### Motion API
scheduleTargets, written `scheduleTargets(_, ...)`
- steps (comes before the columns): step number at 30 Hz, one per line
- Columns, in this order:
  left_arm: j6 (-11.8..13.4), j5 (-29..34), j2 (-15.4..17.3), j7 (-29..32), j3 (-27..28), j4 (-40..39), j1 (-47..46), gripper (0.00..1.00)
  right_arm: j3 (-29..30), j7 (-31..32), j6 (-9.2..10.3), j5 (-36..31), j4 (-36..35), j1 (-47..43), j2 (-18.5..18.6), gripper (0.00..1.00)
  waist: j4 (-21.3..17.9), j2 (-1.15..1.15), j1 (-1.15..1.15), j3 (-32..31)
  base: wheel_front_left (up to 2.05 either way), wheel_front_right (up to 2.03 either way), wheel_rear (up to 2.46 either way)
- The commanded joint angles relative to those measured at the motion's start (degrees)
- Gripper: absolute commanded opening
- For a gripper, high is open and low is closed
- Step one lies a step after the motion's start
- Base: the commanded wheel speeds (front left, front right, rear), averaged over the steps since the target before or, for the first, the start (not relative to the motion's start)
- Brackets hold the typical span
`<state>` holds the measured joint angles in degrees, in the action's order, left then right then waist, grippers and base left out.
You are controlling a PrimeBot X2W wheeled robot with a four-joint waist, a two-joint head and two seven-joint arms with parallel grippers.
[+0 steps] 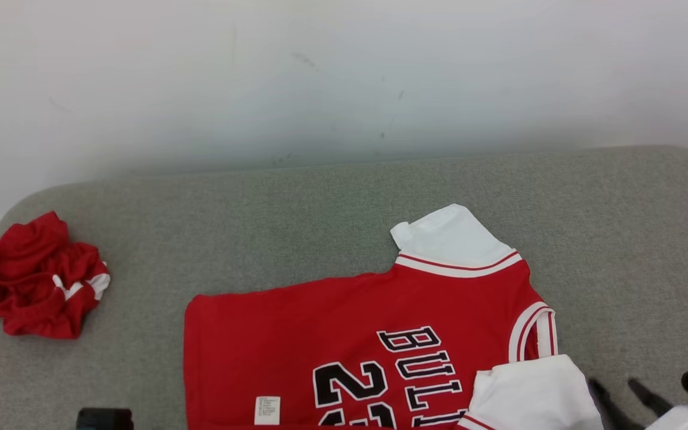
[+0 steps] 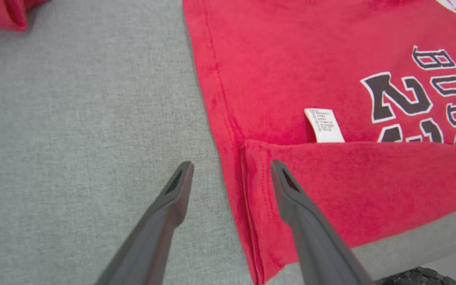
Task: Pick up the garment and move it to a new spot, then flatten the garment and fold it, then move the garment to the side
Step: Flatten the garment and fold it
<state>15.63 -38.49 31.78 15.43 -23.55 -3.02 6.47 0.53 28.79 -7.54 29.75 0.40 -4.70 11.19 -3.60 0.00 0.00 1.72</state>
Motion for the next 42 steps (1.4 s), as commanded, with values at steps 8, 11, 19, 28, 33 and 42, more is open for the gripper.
scheduleTargets(8,-1.4,3.4,2.0,-2.3,2.0,1.7,-9.7,1.0,-2.7,-8.5,0.11,-2.1,2.5,12.1,1.7,1.0,0.0,0.0,0.0,4.6,0.0,0.0,0.0)
scheduleTargets(11,-2.3,3.3,1.7,-2.2,2.3,3.4,-14.0,1.0,-5.4,-10.5,0.11,-2.3,5.8,18.2,3.2,1.0,0.3,0.0,0.0,6.8,0.0,0.0,0.0)
scheduleTargets(19,-5.6,4.7,0.1,-0.9,0.1,8.1,-24.4,1.0,-11.3,-13.4,0.11,-0.2,16.7,34.9,5.1,1.0,2.3,0.0,0.0,12.5,0.0,0.0,0.0)
scheduleTargets(28,-8.9,4.7,-2.8,0.3,-2.4,11.4,-32.9,1.0,-19.8,-13.3,0.11,4.1,30.7,51.9,7.4,1.0,6.1,0.0,0.0,19.1,0.0,0.0,0.0)
scheduleTargets(33,-9.9,5.0,-4.2,-0.2,-3.3,12.9,-36.2,1.0,-24.4,-11.6,0.12,7.3,37.8,59.0,7.5,1.0,7.8,0.0,0.0,21.5,0.0,0.0,0.0)
scheduleTargets(42,-11.8,5.1,-6.4,-0.8,-4.9,15.1,-40.1,1.0,-30.6,-6.8,0.12,11.4,48.3,67.4,7.2,1.0,10.3,0.0,0.0,24.5,0.0,0.0,0.0)
